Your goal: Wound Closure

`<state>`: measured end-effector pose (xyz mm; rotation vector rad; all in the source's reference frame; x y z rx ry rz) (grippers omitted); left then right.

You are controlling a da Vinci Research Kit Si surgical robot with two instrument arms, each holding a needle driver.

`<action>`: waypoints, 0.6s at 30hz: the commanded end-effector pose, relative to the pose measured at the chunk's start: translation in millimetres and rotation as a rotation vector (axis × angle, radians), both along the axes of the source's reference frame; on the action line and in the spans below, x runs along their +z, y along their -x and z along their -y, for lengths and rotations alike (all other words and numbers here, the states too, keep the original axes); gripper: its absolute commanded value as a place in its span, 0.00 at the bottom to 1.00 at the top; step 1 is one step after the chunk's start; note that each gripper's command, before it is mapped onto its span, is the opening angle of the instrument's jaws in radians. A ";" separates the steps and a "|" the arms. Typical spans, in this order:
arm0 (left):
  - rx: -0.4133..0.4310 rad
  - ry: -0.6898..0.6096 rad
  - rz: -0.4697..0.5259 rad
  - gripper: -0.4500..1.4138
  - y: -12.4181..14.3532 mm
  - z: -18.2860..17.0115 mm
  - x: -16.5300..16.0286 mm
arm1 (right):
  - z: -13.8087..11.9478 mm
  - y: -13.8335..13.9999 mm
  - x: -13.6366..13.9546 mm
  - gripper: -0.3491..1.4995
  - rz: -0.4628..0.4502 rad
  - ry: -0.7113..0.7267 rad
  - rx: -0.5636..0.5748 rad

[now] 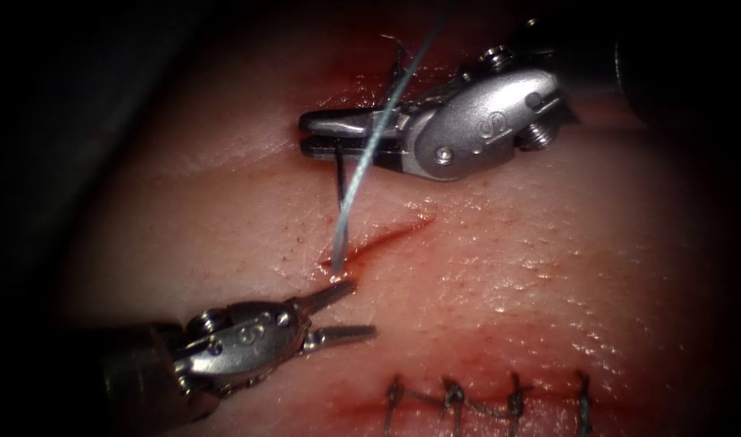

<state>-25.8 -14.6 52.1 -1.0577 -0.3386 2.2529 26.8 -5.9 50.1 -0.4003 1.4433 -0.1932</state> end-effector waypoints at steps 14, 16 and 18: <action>0.011 -0.006 0.007 0.46 -0.2 -0.2 -0.4 | 2.8 0.1 3.6 0.00 0.060 0.072 -0.058; 0.016 -0.010 0.009 0.46 -0.4 -0.3 -0.6 | 3.5 0.3 4.0 0.00 0.066 0.079 -0.069; 0.016 -0.011 0.008 0.46 -0.6 -0.4 -0.7 | 4.4 0.6 4.4 0.00 0.075 0.087 -0.081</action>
